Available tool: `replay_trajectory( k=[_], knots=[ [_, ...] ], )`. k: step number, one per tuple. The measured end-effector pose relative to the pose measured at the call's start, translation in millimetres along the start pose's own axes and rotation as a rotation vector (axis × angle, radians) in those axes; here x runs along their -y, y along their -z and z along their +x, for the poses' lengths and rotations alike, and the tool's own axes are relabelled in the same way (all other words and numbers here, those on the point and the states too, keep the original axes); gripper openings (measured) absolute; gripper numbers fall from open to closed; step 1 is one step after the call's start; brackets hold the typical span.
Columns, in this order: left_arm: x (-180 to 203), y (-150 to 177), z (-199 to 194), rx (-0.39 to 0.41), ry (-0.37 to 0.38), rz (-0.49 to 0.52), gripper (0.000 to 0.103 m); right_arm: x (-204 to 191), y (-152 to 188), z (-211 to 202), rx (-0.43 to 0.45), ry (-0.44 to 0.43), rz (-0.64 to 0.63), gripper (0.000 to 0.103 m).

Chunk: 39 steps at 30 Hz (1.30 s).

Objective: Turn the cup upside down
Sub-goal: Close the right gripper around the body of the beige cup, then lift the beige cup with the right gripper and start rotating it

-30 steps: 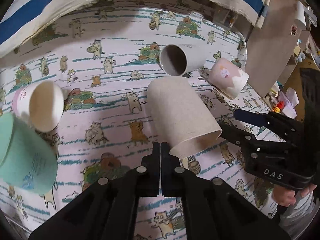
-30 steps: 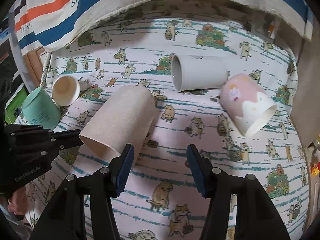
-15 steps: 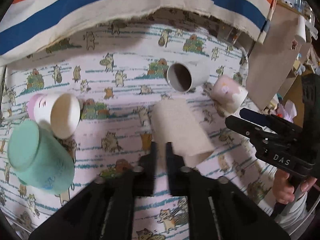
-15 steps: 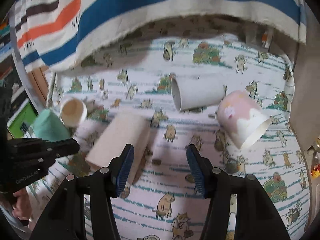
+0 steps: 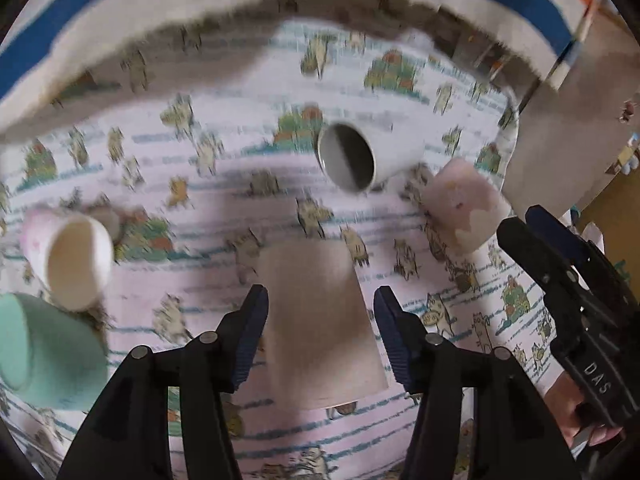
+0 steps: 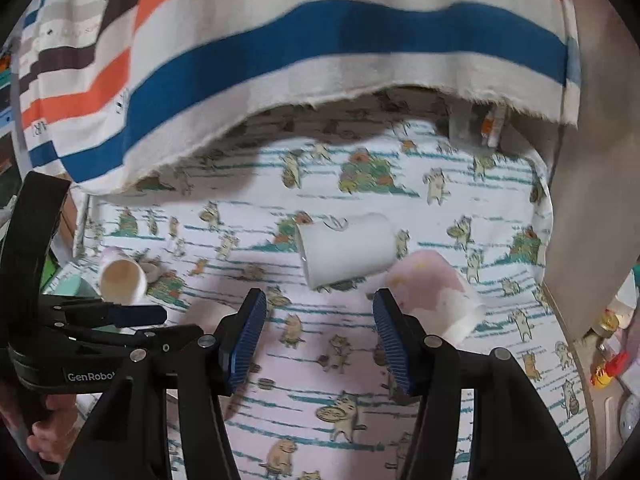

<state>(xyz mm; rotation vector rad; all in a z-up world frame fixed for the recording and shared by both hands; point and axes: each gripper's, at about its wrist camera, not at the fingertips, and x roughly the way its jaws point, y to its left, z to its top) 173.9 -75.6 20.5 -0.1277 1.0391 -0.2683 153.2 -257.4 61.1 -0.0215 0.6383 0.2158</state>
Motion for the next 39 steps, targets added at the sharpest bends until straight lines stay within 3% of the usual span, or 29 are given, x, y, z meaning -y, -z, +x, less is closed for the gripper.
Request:
replay_trajectory(
  k=[2, 4, 7, 13, 18, 24, 30, 39],
  knots=[
    [4.0, 1.8, 9.6, -0.029, -0.046, 0.007, 0.057, 6.3, 6.2, 6.3, -0.026, 0.001, 0.005, 0.058],
    [5.2, 3.0, 14.4, -0.034, -0.055, -0.003, 0.067, 12.5, 13.1, 10.6, -0.042, 0.005, 0.008, 0.058],
    [4.2, 2.4, 18.9, -0.035, -0.061, -0.024, 0.073, 18.0, 19.9, 13.4, -0.051, 0.014, 0.007, 0.058],
    [9.9, -0.2, 33.6, -0.099, -0.074, -0.025, 0.078, 23.3, 23.7, 12.4, -0.054, 0.015, 0.007, 0.061],
    [9.2, 4.6, 44.3, -0.111, -0.095, -0.018, 0.07, 25.8, 24.4, 8.2, -0.046, 0.023, 0.01, 0.061],
    [7.6, 12.9, 31.0, -0.064, -0.107, -0.007, 0.069, 28.0, 27.6, 7.1, -0.054, 0.036, 0.003, 0.061],
    [13.5, 31.3, 6.4, -0.029, -0.079, 0.043, 0.069, 27.2, 30.5, 2.4, -0.057, 0.027, 0.001, 0.061],
    [24.8, 70.1, -14.0, -0.063, -0.015, 0.161, 0.069, 18.6, 41.5, -6.9, -0.073, 0.003, -0.021, 0.061]
  ],
)
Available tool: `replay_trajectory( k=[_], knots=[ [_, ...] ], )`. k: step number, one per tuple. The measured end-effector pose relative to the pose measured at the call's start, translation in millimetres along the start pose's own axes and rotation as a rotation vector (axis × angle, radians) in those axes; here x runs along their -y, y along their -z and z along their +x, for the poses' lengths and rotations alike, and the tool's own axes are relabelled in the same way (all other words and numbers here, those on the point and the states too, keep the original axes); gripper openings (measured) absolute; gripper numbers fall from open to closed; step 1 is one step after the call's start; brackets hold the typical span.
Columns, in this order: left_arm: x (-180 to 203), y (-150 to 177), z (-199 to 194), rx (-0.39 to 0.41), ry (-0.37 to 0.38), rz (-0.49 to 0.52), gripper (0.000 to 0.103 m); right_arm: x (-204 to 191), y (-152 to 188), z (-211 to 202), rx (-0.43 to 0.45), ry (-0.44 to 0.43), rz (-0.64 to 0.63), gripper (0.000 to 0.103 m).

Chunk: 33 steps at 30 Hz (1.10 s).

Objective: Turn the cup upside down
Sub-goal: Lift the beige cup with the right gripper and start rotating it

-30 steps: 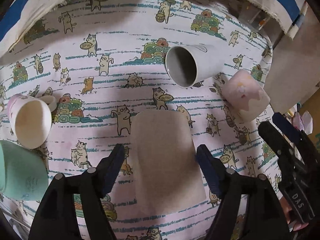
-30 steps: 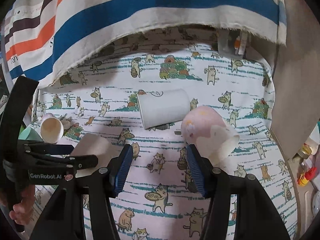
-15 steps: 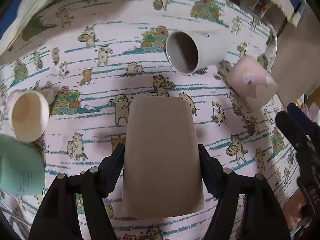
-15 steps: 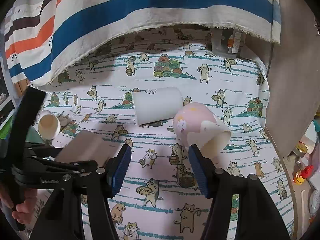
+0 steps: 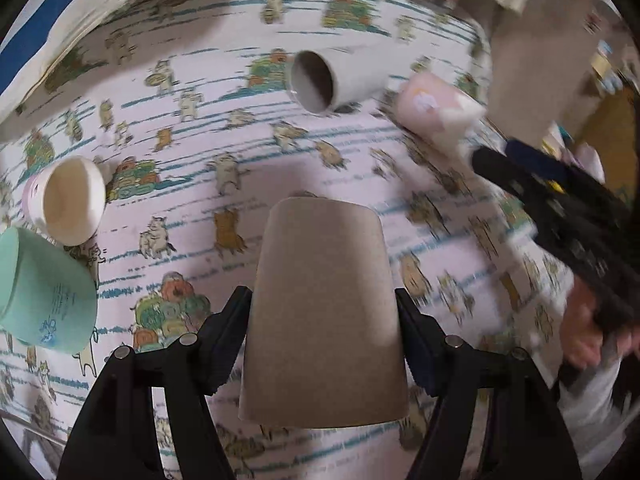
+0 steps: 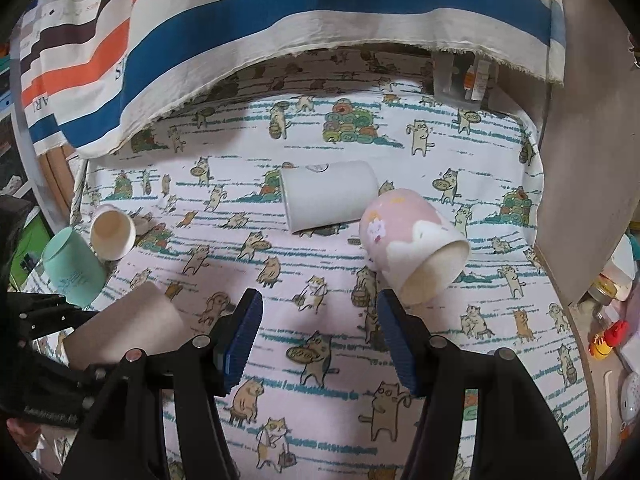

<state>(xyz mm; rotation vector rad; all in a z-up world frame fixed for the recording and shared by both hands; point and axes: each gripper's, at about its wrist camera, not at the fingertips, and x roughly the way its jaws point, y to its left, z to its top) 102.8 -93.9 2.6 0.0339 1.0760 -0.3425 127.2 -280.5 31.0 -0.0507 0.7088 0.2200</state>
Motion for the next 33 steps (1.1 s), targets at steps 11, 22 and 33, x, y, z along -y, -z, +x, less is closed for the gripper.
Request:
replay_trajectory(
  k=[11, 22, 33],
  knots=[
    [6.6, 14.9, 7.4, -0.006, 0.059, 0.087, 0.07, -9.9, 3.3, 4.6, -0.048, -0.128, 0.01, 0.063],
    [-10.0, 35.9, 5.5, -0.019, 0.068, 0.075, 0.087, -58.5, -11.2, 25.7, -0.123, -0.293, -0.09, 0.063],
    [-42.1, 49.0, -6.9, 0.011, 0.005, 0.025, 0.088, -73.9, -6.1, 48.5, -0.228, -0.339, -0.098, 0.063]
  ],
)
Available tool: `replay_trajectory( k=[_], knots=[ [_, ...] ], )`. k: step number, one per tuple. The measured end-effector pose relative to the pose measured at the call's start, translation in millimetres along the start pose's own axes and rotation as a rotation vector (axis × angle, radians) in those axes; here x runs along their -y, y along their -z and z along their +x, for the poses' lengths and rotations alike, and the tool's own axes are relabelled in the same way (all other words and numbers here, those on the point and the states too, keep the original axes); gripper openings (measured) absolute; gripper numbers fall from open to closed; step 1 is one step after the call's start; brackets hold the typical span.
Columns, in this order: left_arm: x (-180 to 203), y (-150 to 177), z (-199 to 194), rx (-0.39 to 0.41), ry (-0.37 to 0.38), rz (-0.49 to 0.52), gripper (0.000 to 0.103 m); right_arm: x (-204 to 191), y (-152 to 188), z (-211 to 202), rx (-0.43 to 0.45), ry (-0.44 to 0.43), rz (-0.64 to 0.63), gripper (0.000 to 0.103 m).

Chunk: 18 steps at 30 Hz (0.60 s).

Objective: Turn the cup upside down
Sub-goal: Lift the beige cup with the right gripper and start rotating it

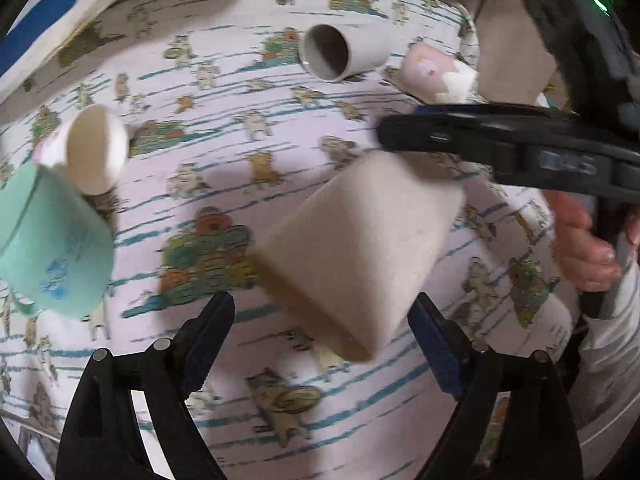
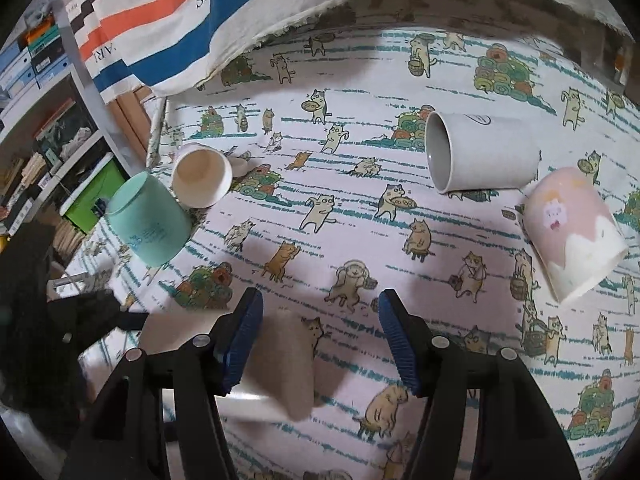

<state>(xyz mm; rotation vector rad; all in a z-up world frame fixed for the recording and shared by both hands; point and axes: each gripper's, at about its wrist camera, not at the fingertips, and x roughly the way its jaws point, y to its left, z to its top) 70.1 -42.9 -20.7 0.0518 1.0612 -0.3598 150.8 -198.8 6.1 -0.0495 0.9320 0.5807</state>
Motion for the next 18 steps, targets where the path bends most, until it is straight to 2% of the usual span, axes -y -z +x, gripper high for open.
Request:
replay_trajectory(
  k=[5, 10, 14, 16, 17, 18],
  knots=[
    [-16.5, -3.3, -0.6, 0.031, -0.019, -0.053, 0.087, -1.5, 11.1, -13.0, -0.022, -0.019, -0.017, 0.063],
    [-17.1, -6.2, -6.9, 0.089, -0.054, -0.033, 0.087, -12.8, 25.7, -17.1, -0.048, -0.054, -0.059, 0.063],
    [-19.2, -4.1, -10.2, 0.097, -0.05, -0.038, 0.087, -13.6, 19.8, -28.4, 0.05, -0.033, -0.05, 0.063],
    [-19.2, -2.3, -12.1, 0.1, -0.058, -0.036, 0.087, -12.6, 11.7, -33.8, 0.107, -0.07, -0.055, 0.063],
    [-19.8, -0.6, -13.9, 0.101, -0.053, -0.038, 0.087, -14.2, 8.4, -34.7, 0.123, -0.096, -0.069, 0.07],
    [-20.3, 1.1, -15.8, 0.102, -0.05, -0.041, 0.087, -16.7, 5.2, -35.1, 0.135, -0.14, -0.107, 0.089]
  ],
)
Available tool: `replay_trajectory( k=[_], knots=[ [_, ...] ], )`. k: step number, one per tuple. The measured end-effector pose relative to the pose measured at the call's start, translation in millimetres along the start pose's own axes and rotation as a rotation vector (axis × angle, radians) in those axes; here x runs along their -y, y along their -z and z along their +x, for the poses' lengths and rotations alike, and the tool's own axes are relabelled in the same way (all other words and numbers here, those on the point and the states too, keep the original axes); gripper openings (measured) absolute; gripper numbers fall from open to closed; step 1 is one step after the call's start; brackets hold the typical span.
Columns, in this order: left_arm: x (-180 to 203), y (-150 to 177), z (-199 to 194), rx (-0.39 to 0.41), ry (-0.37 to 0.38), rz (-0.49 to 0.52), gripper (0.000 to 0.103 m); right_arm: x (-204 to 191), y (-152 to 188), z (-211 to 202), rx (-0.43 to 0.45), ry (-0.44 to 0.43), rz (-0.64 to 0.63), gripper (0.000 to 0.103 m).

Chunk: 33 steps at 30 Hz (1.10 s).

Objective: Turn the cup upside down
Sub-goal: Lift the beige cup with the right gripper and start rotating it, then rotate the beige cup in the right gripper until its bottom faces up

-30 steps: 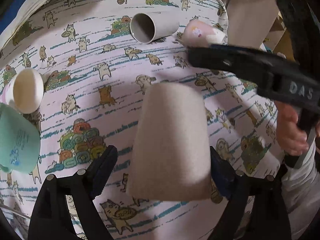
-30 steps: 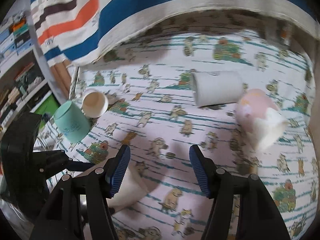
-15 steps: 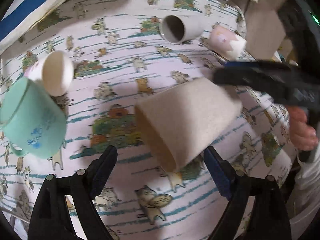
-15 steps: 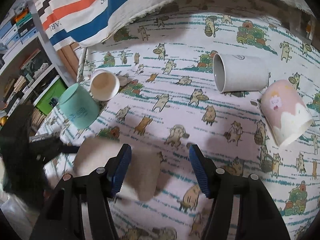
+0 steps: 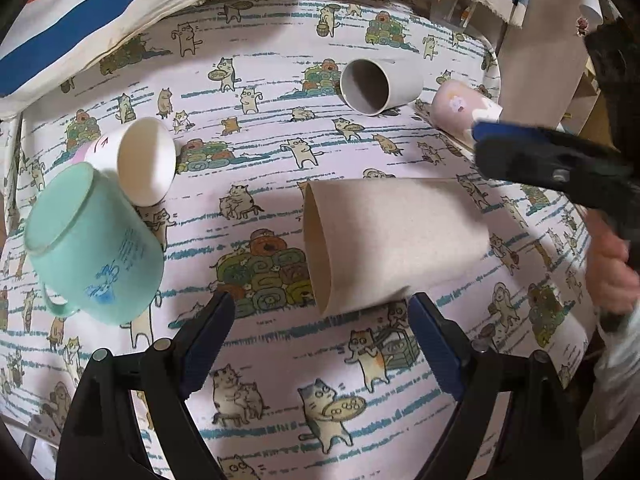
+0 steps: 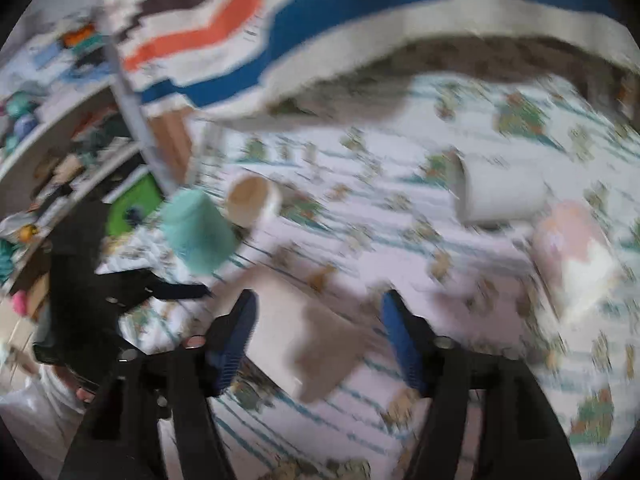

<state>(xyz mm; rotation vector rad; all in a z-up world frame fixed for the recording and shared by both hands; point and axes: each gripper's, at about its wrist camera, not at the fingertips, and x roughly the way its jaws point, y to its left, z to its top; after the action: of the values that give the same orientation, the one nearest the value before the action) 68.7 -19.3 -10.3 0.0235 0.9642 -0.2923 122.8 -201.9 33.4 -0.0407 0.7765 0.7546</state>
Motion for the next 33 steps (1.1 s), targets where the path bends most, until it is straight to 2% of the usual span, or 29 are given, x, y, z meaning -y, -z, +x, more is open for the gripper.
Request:
replay_trajectory(
  k=[1, 3, 5, 9, 13, 19, 23, 33],
  knots=[
    [-1.4, 1.4, -2.7, 0.004, -0.001, -0.003, 0.088, -2.9, -2.3, 3.2, -0.008, -0.07, -0.063, 0.098],
    [-3.8, 4.4, -7.4, 0.015, -0.021, -0.007, 0.088, -11.1, -2.2, 9.1, -0.042, -0.119, -0.182, 0.102],
    [-7.4, 6.8, -10.6, 0.025, -0.043, -0.012, 0.088, -18.9, 0.8, 11.4, -0.042, -0.051, -0.282, 0.102],
    [-15.7, 6.5, -10.7, 0.039, -0.076, -0.034, 0.088, -28.7, 8.0, 18.8, -0.118, -0.106, -0.388, 0.102],
    [-20.8, 3.5, -10.6, 0.054, -0.079, -0.051, 0.088, -38.5, 15.9, 35.2, -0.179, -0.063, -0.449, 0.102],
    [-20.6, 0.5, -14.2, 0.079, -0.101, -0.05, 0.088, -32.5, 16.8, 60.2, -0.242, -0.048, -0.426, 0.1],
    [-20.4, -2.9, -15.3, 0.1, -0.105, -0.035, 0.088, -22.6, 19.2, 63.5, -0.281, -0.044, -0.375, 0.083],
    [-23.6, -8.5, -4.2, 0.094, -0.088, -0.051, 0.088, -23.8, 27.5, 51.1, -0.25, 0.002, -0.329, 0.075]
  ],
)
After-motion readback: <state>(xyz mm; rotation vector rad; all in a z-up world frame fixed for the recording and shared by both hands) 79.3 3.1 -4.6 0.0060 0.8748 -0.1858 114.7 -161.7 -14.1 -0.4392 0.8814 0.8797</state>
